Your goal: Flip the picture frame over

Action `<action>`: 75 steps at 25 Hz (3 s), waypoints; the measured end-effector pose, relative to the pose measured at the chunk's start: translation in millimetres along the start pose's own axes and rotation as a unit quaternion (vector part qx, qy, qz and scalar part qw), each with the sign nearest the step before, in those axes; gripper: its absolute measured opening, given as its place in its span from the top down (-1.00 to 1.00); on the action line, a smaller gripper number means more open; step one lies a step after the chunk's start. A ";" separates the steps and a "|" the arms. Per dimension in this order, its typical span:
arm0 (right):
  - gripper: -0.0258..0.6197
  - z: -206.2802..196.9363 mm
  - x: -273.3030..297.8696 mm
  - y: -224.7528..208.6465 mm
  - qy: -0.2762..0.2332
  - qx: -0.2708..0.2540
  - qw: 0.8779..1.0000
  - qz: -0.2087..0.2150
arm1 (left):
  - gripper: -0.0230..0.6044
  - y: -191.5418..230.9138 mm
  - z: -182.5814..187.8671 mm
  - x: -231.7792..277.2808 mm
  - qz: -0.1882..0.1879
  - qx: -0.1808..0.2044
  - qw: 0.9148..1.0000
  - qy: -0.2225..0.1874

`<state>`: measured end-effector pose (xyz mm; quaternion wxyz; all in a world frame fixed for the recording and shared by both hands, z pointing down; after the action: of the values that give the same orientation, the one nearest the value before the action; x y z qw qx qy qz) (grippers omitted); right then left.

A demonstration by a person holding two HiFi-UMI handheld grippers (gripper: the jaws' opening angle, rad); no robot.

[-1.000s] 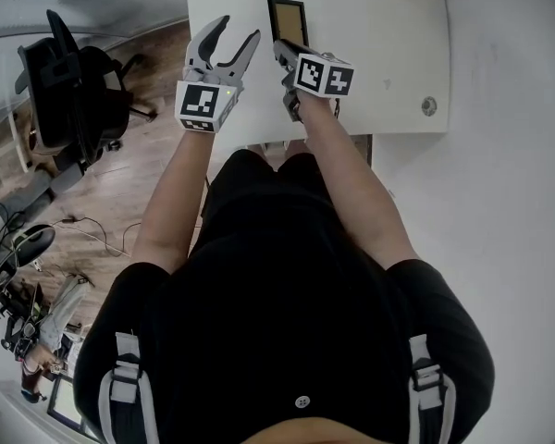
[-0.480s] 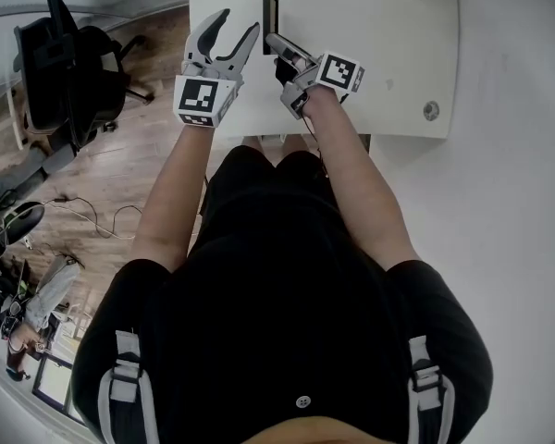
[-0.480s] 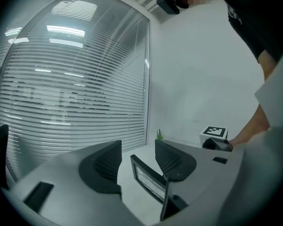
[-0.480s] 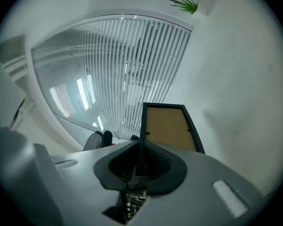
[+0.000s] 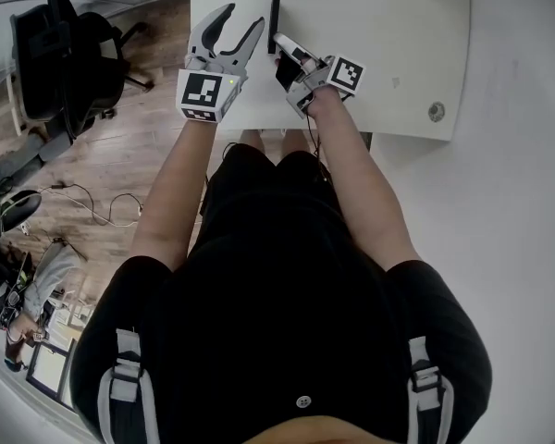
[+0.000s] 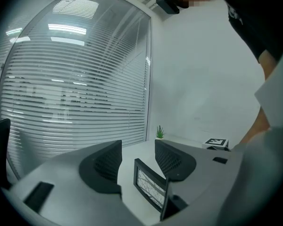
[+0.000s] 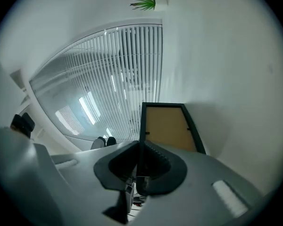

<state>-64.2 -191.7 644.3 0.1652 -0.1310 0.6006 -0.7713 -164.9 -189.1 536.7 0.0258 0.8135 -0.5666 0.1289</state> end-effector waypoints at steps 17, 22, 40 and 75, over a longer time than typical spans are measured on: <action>0.74 19.4 -17.9 -10.7 -0.017 -0.097 0.993 -0.064 | 0.22 1.3 -11.0 -7.0 -0.016 0.002 1.000 0.004; 0.74 30.4 -33.4 0.8 -0.023 -0.133 0.987 -0.091 | 0.22 -10.7 -0.7 -7.1 -0.022 0.006 1.000 0.020; -0.01 25.4 -60.8 150.5 -0.006 -0.583 0.788 -0.196 | 0.22 -20.4 65.0 -21.4 -0.047 0.032 0.998 -0.019; 0.89 -71.9 -84.9 303.0 0.004 -0.705 0.708 -0.050 | 0.90 -60.4 196.2 -77.1 -0.102 0.060 0.988 -0.098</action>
<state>13.8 -161.1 332.6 -0.0164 -0.2357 0.9628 -0.1314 -98.5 -133.8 335.2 -0.0659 0.8758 -0.4715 0.0793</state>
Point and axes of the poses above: the fingertips, and each gripper's own axes: x forward along the fingers, y to its left, z out of its top, the point moved 3 cm from there along -x, backward along the fingers, and after that the axes turned 11 degrees about x, right-handed, at the moved point
